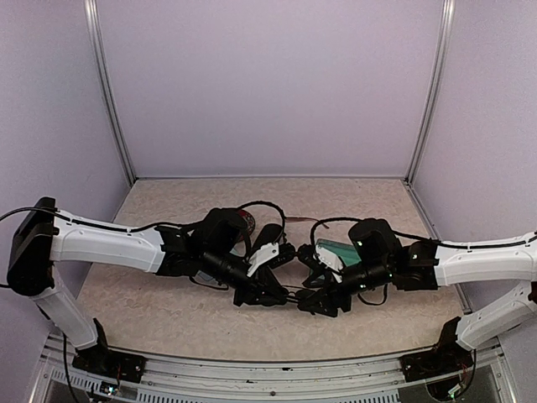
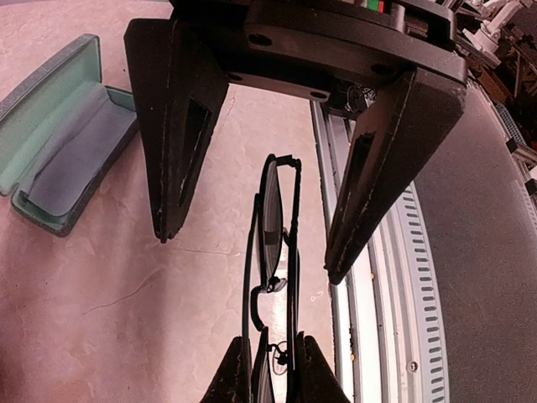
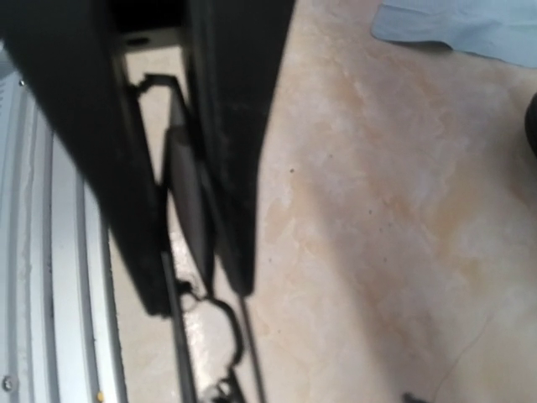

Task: Organize the sunglasses
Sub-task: Pass from the left arm to the right

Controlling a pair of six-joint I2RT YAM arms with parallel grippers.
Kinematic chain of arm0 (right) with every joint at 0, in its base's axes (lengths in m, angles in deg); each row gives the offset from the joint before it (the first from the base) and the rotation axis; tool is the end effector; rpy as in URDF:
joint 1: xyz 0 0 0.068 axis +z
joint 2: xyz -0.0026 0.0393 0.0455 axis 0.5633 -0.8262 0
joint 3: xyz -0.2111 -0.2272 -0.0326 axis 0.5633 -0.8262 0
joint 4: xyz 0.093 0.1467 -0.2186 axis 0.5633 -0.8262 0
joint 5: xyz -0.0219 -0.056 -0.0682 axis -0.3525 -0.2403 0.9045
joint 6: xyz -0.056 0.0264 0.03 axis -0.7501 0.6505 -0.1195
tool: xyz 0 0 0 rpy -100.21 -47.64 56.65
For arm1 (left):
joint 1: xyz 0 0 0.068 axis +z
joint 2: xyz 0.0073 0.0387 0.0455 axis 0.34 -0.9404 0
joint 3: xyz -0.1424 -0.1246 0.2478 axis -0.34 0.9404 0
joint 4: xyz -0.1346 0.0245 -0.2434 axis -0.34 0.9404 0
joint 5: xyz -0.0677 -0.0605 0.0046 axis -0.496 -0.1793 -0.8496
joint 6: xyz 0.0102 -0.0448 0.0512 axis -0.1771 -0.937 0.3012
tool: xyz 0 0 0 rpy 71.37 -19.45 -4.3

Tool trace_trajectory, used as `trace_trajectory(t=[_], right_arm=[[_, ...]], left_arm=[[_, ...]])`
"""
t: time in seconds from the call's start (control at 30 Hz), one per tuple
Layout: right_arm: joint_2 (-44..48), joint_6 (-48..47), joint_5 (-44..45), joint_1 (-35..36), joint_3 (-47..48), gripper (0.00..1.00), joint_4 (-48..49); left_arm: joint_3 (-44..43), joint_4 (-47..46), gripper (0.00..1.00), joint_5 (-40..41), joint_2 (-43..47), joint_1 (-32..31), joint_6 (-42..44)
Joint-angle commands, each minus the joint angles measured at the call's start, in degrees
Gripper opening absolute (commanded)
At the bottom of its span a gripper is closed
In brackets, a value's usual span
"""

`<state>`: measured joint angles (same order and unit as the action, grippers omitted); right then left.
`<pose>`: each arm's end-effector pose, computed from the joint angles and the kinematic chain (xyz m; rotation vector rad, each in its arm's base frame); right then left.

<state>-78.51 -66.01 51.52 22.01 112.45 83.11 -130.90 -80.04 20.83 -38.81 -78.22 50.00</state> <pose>0.1387 0.2458 0.2343 -1.2980 1.9592 0.9485 0.1717 -0.3380 0.2312 1.5642 1.7901 -1.1311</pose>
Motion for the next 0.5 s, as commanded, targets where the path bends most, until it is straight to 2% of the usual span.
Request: trace_trajectory(t=[0.0, 0.47], right_arm=[[-0.32, -1.00, -1.40, 0.77, 1.22, 0.62, 2.28], [-1.88, -1.50, -0.68, 2.61, 1.56, 0.49, 3.52]], left_arm=[[-2.19, -0.70, 0.09, 0.25, -0.95, -0.28, 2.13], [-1.38, -4.00, 0.09, -1.49, -0.82, 0.55, 0.36]])
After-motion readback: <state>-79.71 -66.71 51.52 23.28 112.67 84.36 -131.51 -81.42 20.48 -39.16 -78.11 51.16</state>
